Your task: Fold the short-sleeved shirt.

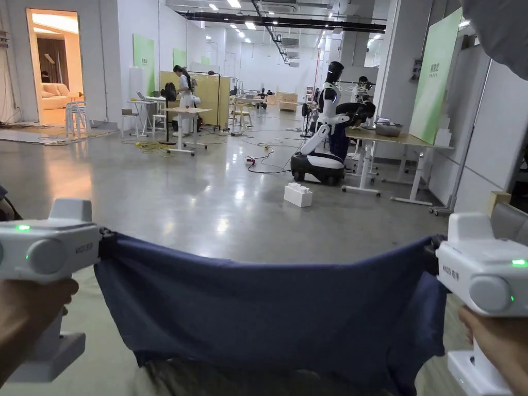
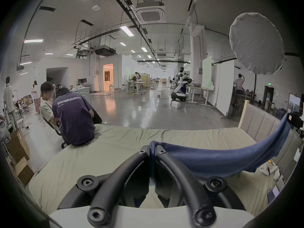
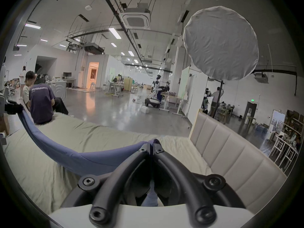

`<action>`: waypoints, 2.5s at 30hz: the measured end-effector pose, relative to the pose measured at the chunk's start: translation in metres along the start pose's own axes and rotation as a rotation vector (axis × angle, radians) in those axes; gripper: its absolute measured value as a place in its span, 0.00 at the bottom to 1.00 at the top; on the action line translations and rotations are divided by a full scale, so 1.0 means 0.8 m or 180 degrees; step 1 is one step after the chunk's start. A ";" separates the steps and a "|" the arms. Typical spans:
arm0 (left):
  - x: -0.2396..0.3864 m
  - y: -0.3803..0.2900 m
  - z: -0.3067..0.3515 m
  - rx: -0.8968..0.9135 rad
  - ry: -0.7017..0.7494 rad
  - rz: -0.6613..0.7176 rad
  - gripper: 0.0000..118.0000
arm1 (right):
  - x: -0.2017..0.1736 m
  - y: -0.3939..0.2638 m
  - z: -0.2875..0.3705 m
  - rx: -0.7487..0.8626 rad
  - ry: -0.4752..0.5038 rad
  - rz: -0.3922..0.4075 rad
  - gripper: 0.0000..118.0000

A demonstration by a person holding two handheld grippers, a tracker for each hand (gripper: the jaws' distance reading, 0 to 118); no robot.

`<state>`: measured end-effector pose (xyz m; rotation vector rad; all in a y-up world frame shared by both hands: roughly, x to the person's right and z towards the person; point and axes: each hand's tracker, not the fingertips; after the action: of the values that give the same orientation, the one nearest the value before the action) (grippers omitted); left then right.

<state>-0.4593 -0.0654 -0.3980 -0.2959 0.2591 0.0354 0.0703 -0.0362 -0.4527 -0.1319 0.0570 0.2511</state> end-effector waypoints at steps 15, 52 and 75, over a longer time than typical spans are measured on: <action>-0.037 -0.261 0.133 -0.0787 -0.0212 0.0093 0.04 | -0.044 -0.208 0.183 -0.0911 0.0363 0.0125 0.02; -0.058 -0.469 0.162 -0.2097 -0.0030 -0.0431 0.49 | -0.090 -0.451 0.232 -0.2646 0.0348 0.0005 0.69; 0.071 -0.307 0.180 0.0121 -0.0021 -0.0145 0.04 | -0.135 -0.273 0.197 -0.0106 0.0045 -0.0592 0.02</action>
<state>-0.3506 -0.2584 -0.2097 -0.2637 0.2461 -0.0136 0.0270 -0.2510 -0.2623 -0.1711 0.0542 0.0656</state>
